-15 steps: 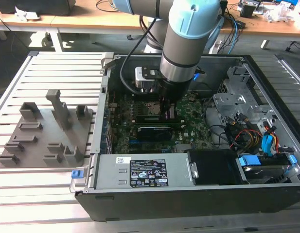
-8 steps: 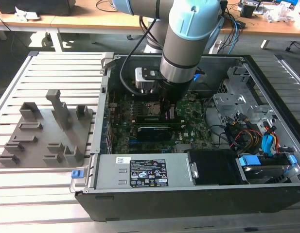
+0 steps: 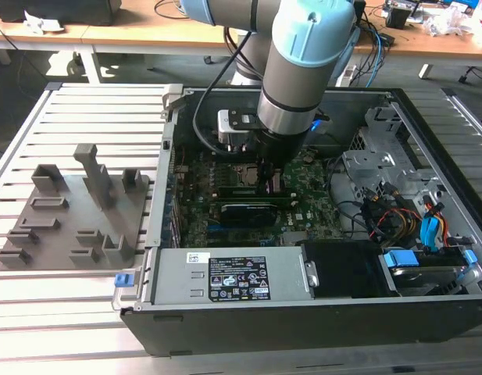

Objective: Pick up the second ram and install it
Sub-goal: 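Insert the second ram into the second slot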

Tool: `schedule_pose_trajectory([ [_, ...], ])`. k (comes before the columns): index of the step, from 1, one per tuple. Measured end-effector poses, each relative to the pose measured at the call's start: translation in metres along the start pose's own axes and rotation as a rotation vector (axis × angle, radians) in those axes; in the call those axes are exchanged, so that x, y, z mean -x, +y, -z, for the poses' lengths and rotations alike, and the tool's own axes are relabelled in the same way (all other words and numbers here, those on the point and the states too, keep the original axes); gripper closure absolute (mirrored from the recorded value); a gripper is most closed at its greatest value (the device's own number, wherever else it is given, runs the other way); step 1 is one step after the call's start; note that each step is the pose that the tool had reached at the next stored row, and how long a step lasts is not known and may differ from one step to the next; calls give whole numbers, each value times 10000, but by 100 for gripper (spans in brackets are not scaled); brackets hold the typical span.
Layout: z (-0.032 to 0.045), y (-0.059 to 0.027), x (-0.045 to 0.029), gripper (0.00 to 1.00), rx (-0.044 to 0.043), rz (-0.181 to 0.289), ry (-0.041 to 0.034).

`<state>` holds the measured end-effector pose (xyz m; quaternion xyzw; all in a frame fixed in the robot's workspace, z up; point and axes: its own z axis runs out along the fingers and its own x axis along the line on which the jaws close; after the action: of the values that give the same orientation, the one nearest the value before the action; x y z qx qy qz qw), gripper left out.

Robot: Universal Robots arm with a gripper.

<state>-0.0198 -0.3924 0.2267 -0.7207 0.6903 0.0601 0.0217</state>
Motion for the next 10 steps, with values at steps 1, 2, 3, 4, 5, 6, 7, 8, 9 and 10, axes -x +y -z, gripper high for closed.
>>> schedule_pose_trajectory([
  [1, -2, 0, 0, 86, 0, 0, 0],
  [2, -4, 0, 0, 86, 0, 0, 1],
  [3, -8, 0, -1, 86, 1, 0, 1],
  [4, -9, -1, -1, 86, 1, 0, 0],
  [5, -10, -1, -1, 86, 1, 0, 1],
  [6, -11, -1, -1, 86, 1, 0, 1],
  [7, -11, -1, -1, 86, 0, 0, 0],
  [8, -12, -1, -1, 86, 0, 1, -1],
  [9, -13, -1, -1, 86, 1, 0, 0],
  [10, -17, -1, -2, 86, 0, 0, 0],
])
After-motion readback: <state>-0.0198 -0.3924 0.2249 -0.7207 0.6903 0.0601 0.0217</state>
